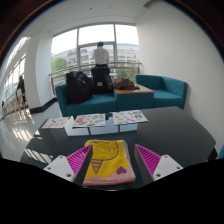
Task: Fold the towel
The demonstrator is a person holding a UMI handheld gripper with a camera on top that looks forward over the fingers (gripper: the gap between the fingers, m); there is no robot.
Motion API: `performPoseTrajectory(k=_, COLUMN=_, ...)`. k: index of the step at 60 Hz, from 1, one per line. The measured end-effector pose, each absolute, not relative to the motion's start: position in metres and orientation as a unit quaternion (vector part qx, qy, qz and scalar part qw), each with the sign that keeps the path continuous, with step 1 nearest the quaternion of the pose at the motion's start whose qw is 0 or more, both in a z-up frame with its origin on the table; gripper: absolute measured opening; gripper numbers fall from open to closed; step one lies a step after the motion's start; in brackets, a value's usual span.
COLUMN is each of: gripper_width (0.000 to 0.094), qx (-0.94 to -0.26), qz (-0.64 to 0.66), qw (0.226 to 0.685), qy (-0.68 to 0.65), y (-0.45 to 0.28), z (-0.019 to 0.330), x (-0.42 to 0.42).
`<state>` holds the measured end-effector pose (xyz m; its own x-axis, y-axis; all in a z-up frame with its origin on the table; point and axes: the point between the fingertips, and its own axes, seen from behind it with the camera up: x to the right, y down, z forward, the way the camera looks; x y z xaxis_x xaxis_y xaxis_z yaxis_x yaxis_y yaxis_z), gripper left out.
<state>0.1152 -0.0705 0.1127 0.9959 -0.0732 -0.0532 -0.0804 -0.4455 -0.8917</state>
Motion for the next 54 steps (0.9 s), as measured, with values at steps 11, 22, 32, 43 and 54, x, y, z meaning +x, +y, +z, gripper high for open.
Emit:
performPoseTrajectory(k=11, gripper_width=0.0848, qx=-0.845, qz=0.026, qw=0.533, qy=0.016, y=-0.131, z=0.138, x=0.04)
performPoseTrajectory(k=22, gripper_width=0.086, qx=-0.845, qz=0.032, qw=0.533, qy=-0.025, y=-0.179, z=0.147, x=-0.01)
performPoseTrajectory(k=32, gripper_width=0.0859, qx=-0.844, qz=0.048, qw=0.531, qy=-0.047, y=-0.21, z=0.158, x=-0.038)
performPoseTrajectory(k=43, gripper_width=0.0863, qx=-0.838, qz=0.053, qw=0.541, qy=-0.042, y=-0.224, z=0.172, x=-0.046)
performPoseTrajectory(k=54, gripper_width=0.0856, qx=-0.833, qz=0.054, qw=0.549, qy=-0.038, y=-0.23, z=0.179, x=-0.047)
